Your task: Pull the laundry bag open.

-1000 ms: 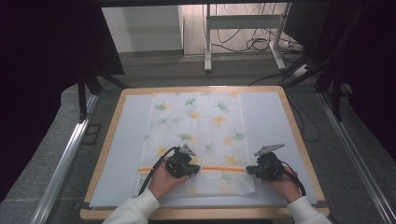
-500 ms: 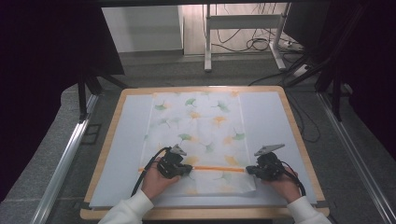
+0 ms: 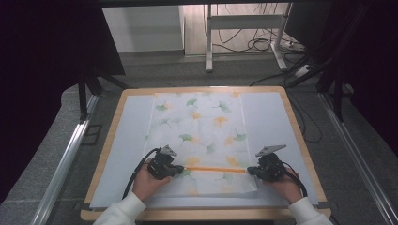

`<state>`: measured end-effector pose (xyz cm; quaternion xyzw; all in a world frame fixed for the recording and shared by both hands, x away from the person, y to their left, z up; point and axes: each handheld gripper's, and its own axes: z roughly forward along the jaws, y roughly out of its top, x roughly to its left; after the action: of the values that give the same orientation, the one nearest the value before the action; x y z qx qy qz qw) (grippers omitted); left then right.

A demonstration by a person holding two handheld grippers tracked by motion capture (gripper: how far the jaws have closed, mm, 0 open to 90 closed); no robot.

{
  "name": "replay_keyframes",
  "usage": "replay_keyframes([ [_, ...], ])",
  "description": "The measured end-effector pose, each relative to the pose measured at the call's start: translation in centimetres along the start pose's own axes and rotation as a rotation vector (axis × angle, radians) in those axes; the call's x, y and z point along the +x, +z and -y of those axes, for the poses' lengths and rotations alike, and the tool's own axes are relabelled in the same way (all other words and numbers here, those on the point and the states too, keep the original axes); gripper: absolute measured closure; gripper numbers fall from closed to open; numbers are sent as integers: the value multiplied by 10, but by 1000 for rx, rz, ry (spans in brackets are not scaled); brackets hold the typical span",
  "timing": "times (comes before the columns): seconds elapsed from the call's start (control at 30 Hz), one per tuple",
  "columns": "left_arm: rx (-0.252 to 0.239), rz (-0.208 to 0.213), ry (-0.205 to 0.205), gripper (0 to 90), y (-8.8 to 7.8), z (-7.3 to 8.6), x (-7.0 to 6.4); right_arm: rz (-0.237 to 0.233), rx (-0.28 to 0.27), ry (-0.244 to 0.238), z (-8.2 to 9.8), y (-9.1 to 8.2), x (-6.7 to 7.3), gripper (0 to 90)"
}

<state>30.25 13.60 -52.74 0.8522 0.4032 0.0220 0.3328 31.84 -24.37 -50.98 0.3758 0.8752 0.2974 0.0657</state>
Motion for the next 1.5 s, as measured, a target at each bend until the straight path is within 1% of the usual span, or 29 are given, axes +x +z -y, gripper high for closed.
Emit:
replay_keyframes([
  [0.13, -2, -10, -5, 900, -3, 3, 3, 0, 0, 1, 0, 0, 0, 896],
  [0.3, -6, -19, -25, 900, -9, 10, 10, 1, 0, 1, 0, 0, 0, 896],
  [0.33, -8, -23, -32, 900, -12, 12, 13, 0, 0, 1, 0, 0, 0, 896],
  [0.57, -10, -43, -41, 900, -18, 19, 18, 0, 0, 0, 0, 0, 0, 896],
  [0.7, -9, -45, -50, 900, -21, 22, 22, 0, -1, 1, 0, 0, 0, 896],
  [0.73, -13, -64, -56, 900, -24, 24, 26, -1, -2, 1, 0, 0, 0, 896],
  [0.77, -13, -64, -56, 900, -24, 24, 26, -1, -2, 1, 0, 0, 0, 896],
  [0.8, -12, -76, -58, 900, -26, 25, 28, -1, -2, 0, 0, 0, -1, 896],
  [0.87, -15, -71, -78, 900, -30, 29, 35, -3, -2, 1, 0, 0, -1, 896],
  [1.0, -14, -76, -85, 900, -33, 33, 37, -2, -2, 0, 0, 0, -1, 896],
  [1.17, -13, -70, -95, 900, -36, 36, 39, -1, -2, 1, 0, 0, 0, 896],
  [1.23, -16, -73, -106, 900, -37, 38, 40, -2, -2, 1, 0, 0, -1, 896],
  [1.37, -14, -78, -112, 900, -40, 40, 43, -2, -2, 0, 0, 0, -1, 896],
  [1.4, -18, -79, -127, 900, -42, 43, 46, -3, -2, 0, 0, 0, -1, 896],
  [1.5, -19, -84, -134, 900, -45, 46, 49, -3, -2, 1, 0, 0, -1, 896],
])
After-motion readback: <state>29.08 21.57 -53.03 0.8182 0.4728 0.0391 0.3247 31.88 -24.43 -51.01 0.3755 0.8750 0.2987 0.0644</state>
